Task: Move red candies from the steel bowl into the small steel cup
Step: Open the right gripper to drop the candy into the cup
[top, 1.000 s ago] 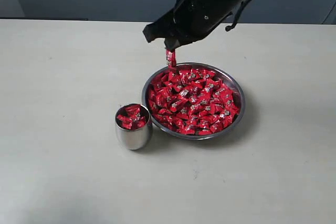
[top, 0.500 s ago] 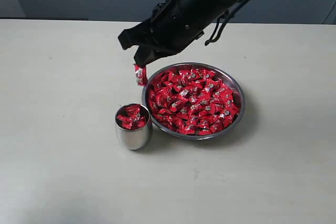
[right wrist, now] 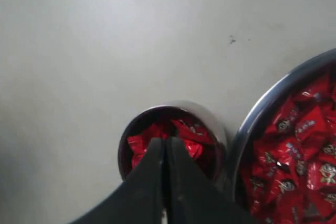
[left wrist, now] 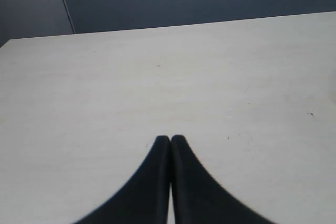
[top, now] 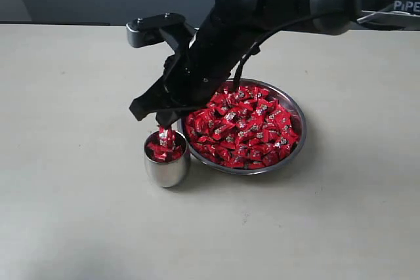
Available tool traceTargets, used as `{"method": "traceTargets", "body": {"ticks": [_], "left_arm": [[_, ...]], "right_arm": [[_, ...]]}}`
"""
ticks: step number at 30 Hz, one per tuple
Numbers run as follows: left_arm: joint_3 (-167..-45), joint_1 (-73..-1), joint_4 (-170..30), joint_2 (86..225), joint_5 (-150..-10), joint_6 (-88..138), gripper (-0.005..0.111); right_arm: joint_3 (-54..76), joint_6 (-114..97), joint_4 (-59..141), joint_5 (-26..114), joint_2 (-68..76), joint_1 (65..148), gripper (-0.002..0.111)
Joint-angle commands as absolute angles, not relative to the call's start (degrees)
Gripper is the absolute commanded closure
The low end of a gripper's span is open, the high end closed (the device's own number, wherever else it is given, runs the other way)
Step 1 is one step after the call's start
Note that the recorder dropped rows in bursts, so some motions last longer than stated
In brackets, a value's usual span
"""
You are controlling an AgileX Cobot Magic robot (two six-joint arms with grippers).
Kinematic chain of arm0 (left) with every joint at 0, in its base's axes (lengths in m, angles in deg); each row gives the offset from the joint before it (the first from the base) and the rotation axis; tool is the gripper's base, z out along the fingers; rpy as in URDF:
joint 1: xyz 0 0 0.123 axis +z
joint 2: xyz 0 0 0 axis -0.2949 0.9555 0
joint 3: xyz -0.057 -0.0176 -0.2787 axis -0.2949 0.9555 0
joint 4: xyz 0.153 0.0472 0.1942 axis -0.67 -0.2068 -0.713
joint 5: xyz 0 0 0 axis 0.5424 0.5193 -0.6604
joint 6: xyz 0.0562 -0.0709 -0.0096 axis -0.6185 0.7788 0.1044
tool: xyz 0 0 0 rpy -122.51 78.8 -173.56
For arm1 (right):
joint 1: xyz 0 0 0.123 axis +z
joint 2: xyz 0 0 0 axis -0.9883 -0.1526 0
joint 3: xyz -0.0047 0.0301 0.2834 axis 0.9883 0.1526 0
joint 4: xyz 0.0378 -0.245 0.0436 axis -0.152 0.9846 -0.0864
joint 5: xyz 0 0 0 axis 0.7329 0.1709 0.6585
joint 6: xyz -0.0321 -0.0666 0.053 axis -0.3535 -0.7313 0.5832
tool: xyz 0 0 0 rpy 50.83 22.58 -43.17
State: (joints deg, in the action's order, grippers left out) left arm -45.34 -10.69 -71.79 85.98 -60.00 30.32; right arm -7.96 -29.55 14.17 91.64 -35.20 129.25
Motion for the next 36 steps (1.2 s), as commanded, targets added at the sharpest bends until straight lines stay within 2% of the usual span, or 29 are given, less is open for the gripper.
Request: {"method": "traceTargets", "body": {"ticks": [1, 27, 36], "left_arm": [[-45.2, -11.0, -71.9, 85.7, -60.6, 30.4, 0.106], [-45.2, -11.0, -71.9, 85.7, -60.6, 30.4, 0.106], [-45.2, -11.0, -71.9, 85.7, -60.6, 30.4, 0.106]], "right_arm": [[-8.3, -27.5, 17.4, 91.2, -35.4, 129.3, 0.109], [-8.3, -27.3, 18.4, 91.4, -31.4, 129.3, 0.109], [-8.3, -27.3, 16.5, 92.5, -36.2, 129.4, 0.109]]}}
